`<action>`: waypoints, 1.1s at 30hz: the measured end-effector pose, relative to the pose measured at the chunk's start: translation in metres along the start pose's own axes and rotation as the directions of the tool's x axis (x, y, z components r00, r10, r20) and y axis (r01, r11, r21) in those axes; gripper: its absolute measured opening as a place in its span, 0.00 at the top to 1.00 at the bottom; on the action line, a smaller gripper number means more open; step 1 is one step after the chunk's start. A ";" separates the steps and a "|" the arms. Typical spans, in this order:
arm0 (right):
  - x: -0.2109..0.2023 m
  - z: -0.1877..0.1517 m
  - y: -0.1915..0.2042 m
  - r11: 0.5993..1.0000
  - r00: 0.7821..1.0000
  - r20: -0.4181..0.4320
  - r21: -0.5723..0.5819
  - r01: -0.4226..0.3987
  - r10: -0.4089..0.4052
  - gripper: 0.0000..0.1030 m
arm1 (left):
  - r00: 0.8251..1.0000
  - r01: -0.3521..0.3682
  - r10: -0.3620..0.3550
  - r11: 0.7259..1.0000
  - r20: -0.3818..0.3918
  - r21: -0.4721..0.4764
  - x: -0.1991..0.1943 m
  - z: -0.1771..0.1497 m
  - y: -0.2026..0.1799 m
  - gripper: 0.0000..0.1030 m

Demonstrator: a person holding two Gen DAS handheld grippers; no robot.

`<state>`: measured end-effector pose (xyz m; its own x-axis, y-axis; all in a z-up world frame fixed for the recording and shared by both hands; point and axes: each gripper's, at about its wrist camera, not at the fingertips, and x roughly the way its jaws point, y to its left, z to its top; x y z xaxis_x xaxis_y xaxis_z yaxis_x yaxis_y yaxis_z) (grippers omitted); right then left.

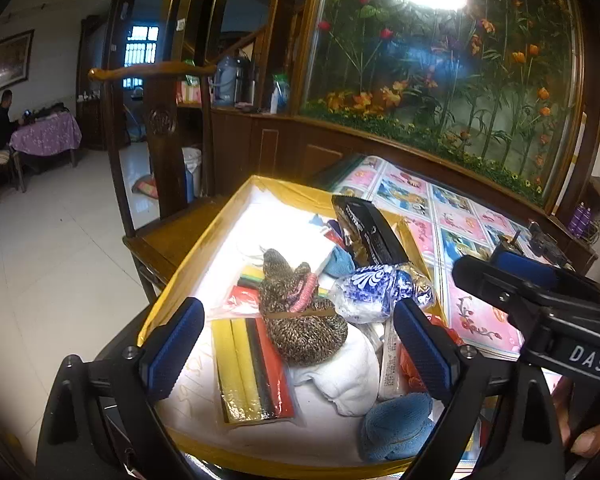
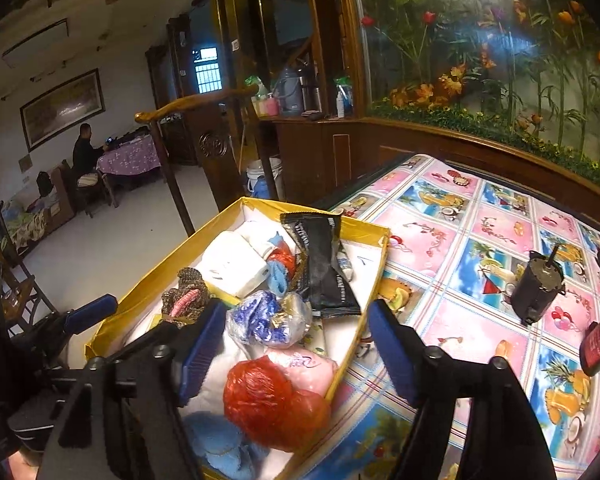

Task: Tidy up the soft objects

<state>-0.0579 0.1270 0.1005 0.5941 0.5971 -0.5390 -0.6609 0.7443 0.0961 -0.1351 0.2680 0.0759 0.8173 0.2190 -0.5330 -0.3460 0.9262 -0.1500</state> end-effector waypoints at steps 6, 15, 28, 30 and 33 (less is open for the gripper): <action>-0.025 -0.015 -0.017 0.999 0.999 0.032 0.020 0.037 -0.038 0.12 | 1.000 0.007 -0.007 1.000 0.023 0.003 -0.013 -0.009 -0.002 0.00; -0.066 -0.063 -0.037 0.996 0.986 0.140 -0.005 0.087 -0.085 0.08 | 1.000 0.013 -0.014 0.997 0.001 0.074 -0.032 -0.019 -0.019 0.00; -0.070 -0.072 -0.062 0.997 0.991 0.125 0.079 0.028 -0.038 0.08 | 0.996 -0.045 0.033 0.989 0.083 0.139 -0.063 -0.007 -0.051 0.00; -0.070 -0.072 -0.063 0.996 0.992 0.123 0.085 0.023 -0.034 0.08 | 0.978 -0.132 0.110 0.984 0.176 0.119 -0.071 -0.008 -0.053 0.00; -0.069 -0.073 -0.064 0.995 0.993 0.119 0.094 0.011 -0.022 0.08 | 0.959 -0.208 0.190 0.976 0.210 0.067 -0.071 -0.010 -0.049 0.00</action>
<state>-0.0901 0.0165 0.0708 0.6587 0.6118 -0.4379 -0.6082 0.7756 0.1689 -0.1812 0.2040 0.1125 0.8149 0.4502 -0.3651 -0.4766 0.8789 0.0199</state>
